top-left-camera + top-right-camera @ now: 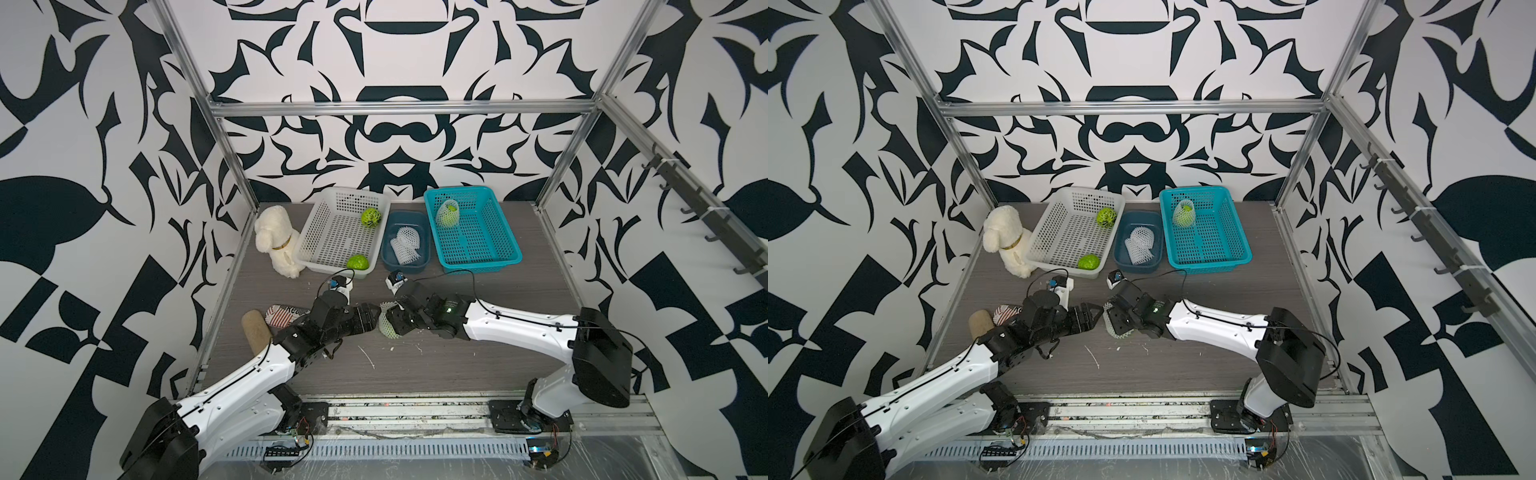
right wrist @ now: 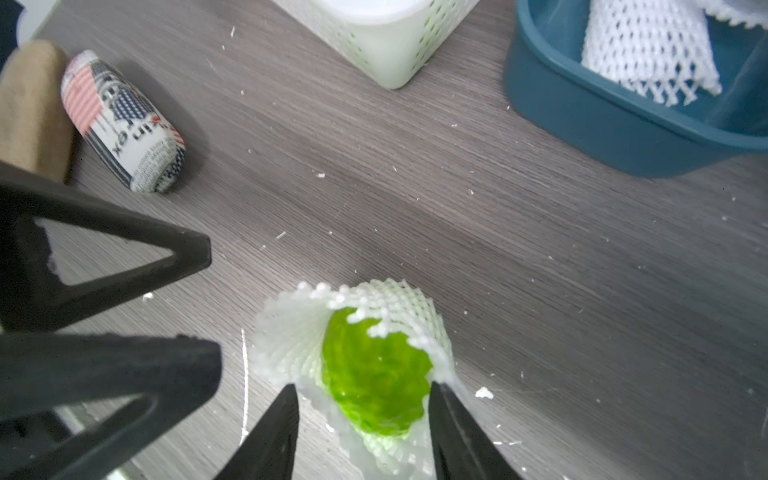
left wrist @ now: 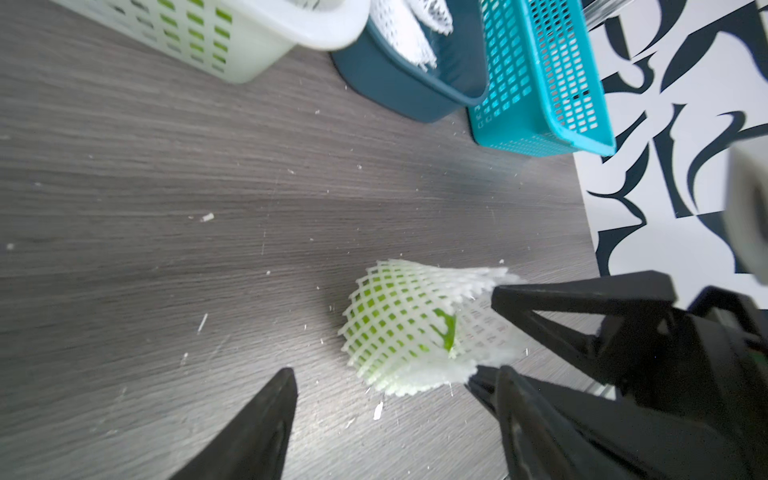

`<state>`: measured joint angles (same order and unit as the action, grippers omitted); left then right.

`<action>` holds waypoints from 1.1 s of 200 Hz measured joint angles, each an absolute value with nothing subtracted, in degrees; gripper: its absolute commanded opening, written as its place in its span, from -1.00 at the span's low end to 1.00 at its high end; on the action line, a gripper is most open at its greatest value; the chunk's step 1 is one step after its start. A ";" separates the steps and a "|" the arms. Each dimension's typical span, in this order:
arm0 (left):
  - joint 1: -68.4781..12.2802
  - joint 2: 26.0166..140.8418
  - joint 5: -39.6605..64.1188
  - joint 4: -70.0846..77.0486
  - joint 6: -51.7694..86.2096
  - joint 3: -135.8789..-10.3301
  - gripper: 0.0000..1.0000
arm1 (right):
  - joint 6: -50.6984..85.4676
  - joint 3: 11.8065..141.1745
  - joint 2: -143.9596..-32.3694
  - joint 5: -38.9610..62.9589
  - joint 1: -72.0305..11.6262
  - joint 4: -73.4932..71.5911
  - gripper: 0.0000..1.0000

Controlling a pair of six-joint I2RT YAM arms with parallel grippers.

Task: Sleeve custard apples in foam nets
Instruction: Put on the foam net on the custard apple.

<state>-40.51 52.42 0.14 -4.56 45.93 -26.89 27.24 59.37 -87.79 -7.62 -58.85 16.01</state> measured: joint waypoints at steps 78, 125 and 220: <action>-40.51 59.44 0.47 -2.09 44.34 -28.69 0.52 | 27.22 59.37 -83.42 -9.67 -58.28 16.03 0.00; -40.51 63.40 0.14 0.49 43.35 -28.69 0.19 | 28.69 55.83 -84.38 -9.02 -54.33 13.67 -0.70; -40.45 69.71 1.32 6.35 44.07 -27.03 0.16 | 30.50 51.96 -87.15 -5.34 -51.13 10.70 -0.99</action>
<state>-40.45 69.71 1.32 6.35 44.07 -27.03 30.50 51.96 -87.15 -5.34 -51.13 10.70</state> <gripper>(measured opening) 0.564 0.052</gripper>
